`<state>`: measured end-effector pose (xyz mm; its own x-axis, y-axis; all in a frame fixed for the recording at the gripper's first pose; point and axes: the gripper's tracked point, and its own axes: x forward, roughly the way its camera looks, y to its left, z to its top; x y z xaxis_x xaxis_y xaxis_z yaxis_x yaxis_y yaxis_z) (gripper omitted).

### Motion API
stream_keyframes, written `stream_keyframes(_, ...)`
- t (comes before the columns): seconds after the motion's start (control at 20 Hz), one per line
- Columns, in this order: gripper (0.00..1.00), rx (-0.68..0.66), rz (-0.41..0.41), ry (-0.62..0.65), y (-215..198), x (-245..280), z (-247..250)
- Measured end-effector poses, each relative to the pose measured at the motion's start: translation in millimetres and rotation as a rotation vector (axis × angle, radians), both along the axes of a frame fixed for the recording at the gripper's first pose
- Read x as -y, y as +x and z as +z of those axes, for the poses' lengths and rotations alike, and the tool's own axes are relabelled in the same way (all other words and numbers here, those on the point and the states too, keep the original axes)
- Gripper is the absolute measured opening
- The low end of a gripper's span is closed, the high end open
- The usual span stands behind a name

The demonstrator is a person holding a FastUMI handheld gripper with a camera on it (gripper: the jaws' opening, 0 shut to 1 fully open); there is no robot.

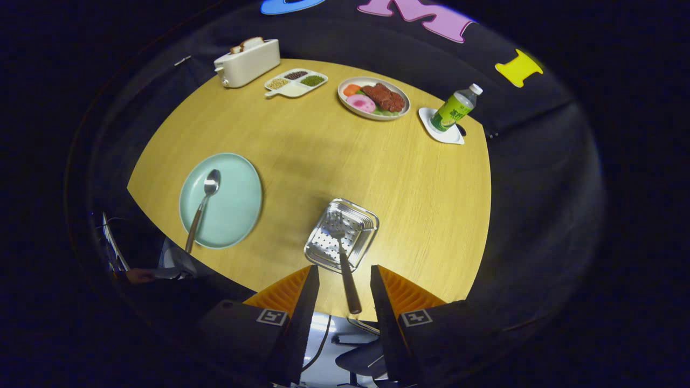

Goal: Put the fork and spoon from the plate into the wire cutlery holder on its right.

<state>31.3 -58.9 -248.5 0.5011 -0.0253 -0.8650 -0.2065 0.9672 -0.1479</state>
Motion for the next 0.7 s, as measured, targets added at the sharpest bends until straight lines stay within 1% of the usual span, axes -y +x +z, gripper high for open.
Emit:
stream_keyframes(0.1,0.61,0.058,0.052,0.041,-4,-42,13)
stream_keyframes(0.2,0.61,0.068,0.102,0.115,-10,-91,14)
stream_keyframes(0.3,0.6,0.085,0.14,0.197,-10,-144,6)
stream_keyframes(0.4,0.61,0.082,0.166,0.241,-9,-180,-11)
stream_keyframes(0.55,0.61,0.058,0.186,0.288,-7,-226,-44)
stream_keyframes(0.65,0.61,0.033,0.182,0.268,-6,-239,-68)
stream_keyframes(0.7,0.62,0.019,0.166,0.26,-3,-242,-80)
